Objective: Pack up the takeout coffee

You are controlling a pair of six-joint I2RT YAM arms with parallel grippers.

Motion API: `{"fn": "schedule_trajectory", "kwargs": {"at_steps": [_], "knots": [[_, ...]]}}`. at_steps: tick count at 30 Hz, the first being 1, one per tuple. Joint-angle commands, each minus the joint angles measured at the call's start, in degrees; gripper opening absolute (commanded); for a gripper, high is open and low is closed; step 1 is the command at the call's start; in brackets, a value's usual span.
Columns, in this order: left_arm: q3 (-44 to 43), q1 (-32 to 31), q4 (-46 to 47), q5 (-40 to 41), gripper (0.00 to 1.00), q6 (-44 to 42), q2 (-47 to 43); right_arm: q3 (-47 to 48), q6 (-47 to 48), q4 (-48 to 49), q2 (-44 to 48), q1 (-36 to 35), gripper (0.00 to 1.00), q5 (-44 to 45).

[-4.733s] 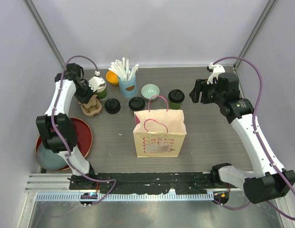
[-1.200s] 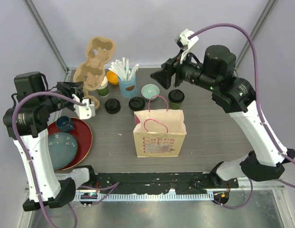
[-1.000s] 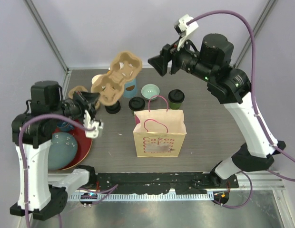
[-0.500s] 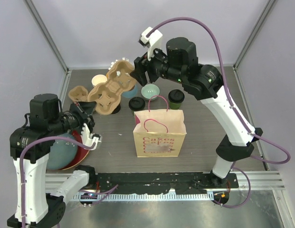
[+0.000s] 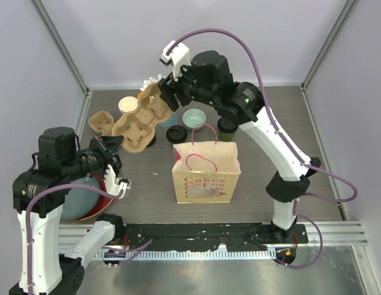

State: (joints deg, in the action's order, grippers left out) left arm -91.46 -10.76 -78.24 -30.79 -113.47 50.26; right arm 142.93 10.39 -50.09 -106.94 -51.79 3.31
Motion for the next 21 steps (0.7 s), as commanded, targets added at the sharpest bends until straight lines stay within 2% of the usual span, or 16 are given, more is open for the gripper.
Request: {"fn": "schedule_trajectory", "kwargs": {"at_steps": [1, 5, 9, 11, 12, 14, 15, 17, 19, 20, 21], "knots": [[0.3, -0.2, -16.8, -0.2, 0.0, -17.2, -0.2, 2.6, 1.9, 3.0, -0.8, -0.3, 0.7, -1.8], [0.2, -0.2, -16.8, -0.1, 0.0, -17.7, -0.2, 2.6, 2.0, 2.8, -2.0, -0.3, 0.64, -2.1], [0.4, -0.2, -16.8, 0.3, 0.0, -18.1, -0.3, 2.5, 1.8, 2.7, -2.3, -0.3, 0.4, -2.6], [0.4, -0.2, -16.7, 0.6, 0.0, -18.5, -0.3, 2.2, 1.8, 2.6, -2.2, -0.3, 0.32, -2.6], [0.4, -0.2, -16.7, 0.9, 0.0, -18.5, -0.3, 1.9, 1.7, 2.5, -2.0, -0.3, 0.22, -2.5], [0.6, -0.2, -16.7, 1.4, 0.0, -18.5, -0.3, 1.0, 1.6, 2.5, -1.4, -0.2, 0.13, -2.6], [0.6, -0.2, -16.5, 1.4, 0.0, -18.2, -0.3, 0.7, 1.6, 2.6, -1.2, -0.2, 0.06, -2.6], [0.8, -0.1, -15.1, 1.3, 0.0, -16.6, -0.4, -0.5, 1.2, 2.8, 0.1, -0.2, 0.01, -2.5], [1.1, -0.2, -13.8, 0.6, 0.0, -15.1, -0.6, -1.9, 0.1, 3.2, 1.9, -0.2, 0.01, -0.7], [1.2, -0.2, -12.5, 0.6, 0.03, -14.6, -0.6, -2.5, -0.5, 3.7, 2.8, -0.2, 0.01, 0.1], [1.2, -0.2, -11.9, 0.5, 0.12, -13.3, -0.7, -3.3, -1.2, 4.8, 3.5, -0.2, 0.01, 0.9]]}}
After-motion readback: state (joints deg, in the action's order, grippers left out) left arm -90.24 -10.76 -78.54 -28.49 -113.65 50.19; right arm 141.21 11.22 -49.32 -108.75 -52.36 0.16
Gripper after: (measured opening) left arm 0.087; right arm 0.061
